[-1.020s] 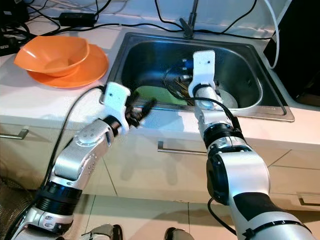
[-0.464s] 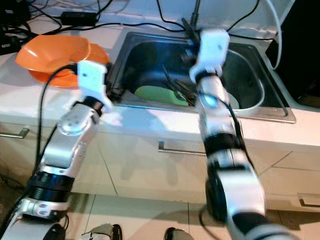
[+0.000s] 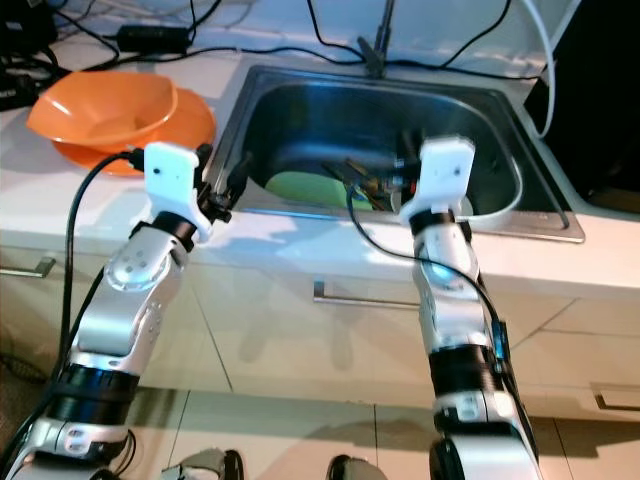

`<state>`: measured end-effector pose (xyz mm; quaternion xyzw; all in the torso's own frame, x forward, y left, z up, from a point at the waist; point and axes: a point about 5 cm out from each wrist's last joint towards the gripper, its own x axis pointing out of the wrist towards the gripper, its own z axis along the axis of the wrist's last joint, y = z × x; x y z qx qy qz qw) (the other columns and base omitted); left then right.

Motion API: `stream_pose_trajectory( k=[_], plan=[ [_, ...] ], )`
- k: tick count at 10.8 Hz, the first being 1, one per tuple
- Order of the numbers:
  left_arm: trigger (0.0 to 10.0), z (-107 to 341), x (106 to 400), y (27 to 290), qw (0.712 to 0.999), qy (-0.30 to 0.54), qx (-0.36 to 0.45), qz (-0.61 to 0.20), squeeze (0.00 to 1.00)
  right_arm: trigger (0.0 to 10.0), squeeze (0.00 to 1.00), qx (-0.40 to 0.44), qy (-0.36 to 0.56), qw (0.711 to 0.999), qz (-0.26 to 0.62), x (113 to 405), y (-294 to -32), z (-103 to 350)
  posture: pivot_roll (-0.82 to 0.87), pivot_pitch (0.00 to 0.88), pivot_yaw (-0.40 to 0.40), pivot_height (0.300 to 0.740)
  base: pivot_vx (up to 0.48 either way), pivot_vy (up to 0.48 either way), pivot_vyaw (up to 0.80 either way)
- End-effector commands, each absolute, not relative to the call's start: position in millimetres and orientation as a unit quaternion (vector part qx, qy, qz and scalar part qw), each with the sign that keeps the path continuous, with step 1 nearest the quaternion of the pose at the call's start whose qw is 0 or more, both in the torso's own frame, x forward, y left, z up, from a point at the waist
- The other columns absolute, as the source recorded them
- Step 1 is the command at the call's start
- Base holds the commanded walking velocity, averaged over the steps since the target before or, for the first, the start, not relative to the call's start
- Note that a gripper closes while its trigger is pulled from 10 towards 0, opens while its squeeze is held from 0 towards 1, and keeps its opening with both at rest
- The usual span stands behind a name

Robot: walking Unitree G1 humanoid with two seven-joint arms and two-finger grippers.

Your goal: Kitchen organization

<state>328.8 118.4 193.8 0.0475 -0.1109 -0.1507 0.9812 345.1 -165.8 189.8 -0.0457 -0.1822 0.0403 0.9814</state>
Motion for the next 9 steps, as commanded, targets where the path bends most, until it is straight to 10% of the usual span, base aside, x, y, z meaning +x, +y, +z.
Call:
stream_pose_trajectory(
  k=[1, 7, 8, 9],
  plan=[
    [10.0, 193, 326, 120, 0.980, -0.111, 0.050, -0.155, 0.00, 10.0, 0.00, -0.048, -0.193, 0.979, 0.046, 342, -165, 196, 0.07, 0.044, -0.038, 0.740, 0.000, 0.000, 0.00],
    [10.0, 226, 351, 182, 0.939, -0.121, 0.311, -0.079, 0.00, 10.0, 0.00, -0.025, -0.168, 0.984, 0.050, 338, -151, 189, 0.08, 0.029, -0.028, 0.740, 0.000, 0.000, 0.00],
    [10.0, 238, 358, 204, 0.920, -0.106, 0.372, -0.063, 1.00, 10.0, 0.00, -0.025, -0.167, 0.985, 0.043, 340, -154, 191, 0.08, 0.040, -0.025, 0.740, 0.000, 0.000, 0.00],
    [10.0, 242, 365, 220, 0.906, -0.081, 0.411, -0.057, 1.00, 10.0, 0.00, -0.025, -0.167, 0.985, 0.040, 340, -155, 192, 0.08, 0.046, -0.025, 0.740, 0.000, 0.000, 0.00]
  ],
)
